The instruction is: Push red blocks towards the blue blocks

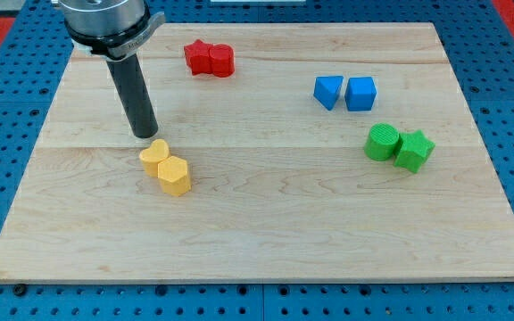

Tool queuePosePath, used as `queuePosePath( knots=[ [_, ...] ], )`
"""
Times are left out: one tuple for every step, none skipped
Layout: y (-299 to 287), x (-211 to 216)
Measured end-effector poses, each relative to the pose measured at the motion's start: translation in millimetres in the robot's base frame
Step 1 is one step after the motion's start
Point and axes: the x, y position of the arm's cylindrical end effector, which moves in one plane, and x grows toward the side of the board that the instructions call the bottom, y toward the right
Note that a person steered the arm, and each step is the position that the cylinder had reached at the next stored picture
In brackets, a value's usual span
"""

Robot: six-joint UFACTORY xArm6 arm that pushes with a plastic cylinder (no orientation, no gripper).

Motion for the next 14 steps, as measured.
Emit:
queuePosePath(
  knots=[
    [0.0, -1.7],
    [-1.6, -8.6],
    [-10.3, -24.6],
    [-18.7, -39.9],
    [-15.6, -60.7],
    [3.7, -80.2],
    [4.2, -104.5],
    [4.2, -124.9],
    [13.8, -149.5],
    [50.1, -155.8],
    [99.5, -155.8],
    [128.9, -155.8],
    [145.1, -153.0],
    [163.3, -141.8]
  ],
)
